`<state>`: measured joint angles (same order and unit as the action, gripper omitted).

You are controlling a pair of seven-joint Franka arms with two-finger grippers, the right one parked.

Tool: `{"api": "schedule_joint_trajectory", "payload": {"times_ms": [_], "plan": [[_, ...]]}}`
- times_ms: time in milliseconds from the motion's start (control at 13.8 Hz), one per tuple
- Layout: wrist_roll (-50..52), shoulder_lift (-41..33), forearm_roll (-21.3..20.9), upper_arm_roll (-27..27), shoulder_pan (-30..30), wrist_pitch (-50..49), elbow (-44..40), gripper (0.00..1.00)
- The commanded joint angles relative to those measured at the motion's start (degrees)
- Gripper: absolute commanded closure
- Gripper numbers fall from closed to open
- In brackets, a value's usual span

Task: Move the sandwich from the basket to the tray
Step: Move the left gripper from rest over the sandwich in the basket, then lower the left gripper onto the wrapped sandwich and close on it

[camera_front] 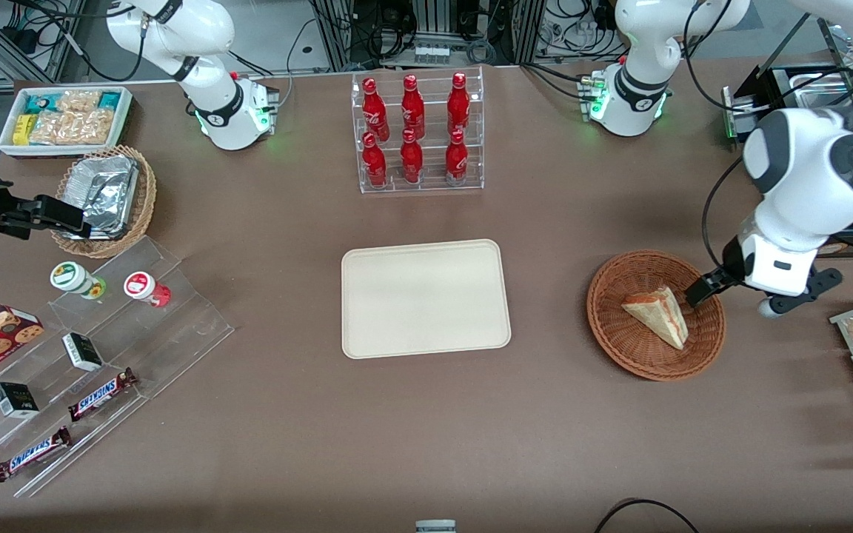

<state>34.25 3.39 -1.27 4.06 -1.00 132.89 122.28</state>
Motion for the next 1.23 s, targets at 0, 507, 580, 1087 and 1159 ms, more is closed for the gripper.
{"api": "schedule_joint_trajectory", "payload": {"times_ms": [0,507,580,1087,1159], "plan": [[5.9,-0.2,-0.9,0.1,0.0,5.0,4.1,0.0],[9.2,5.7,-0.9,0.3,0.6,10.4,5.3,0.0],[9.5,6.5,-0.9,0.4,0.7,11.8,5.6,0.0],[12.1,10.0,-0.9,0.6,1.3,15.8,7.1,0.0],[12.1,10.0,-0.9,0.6,1.3,15.8,7.3,0.0]]}}
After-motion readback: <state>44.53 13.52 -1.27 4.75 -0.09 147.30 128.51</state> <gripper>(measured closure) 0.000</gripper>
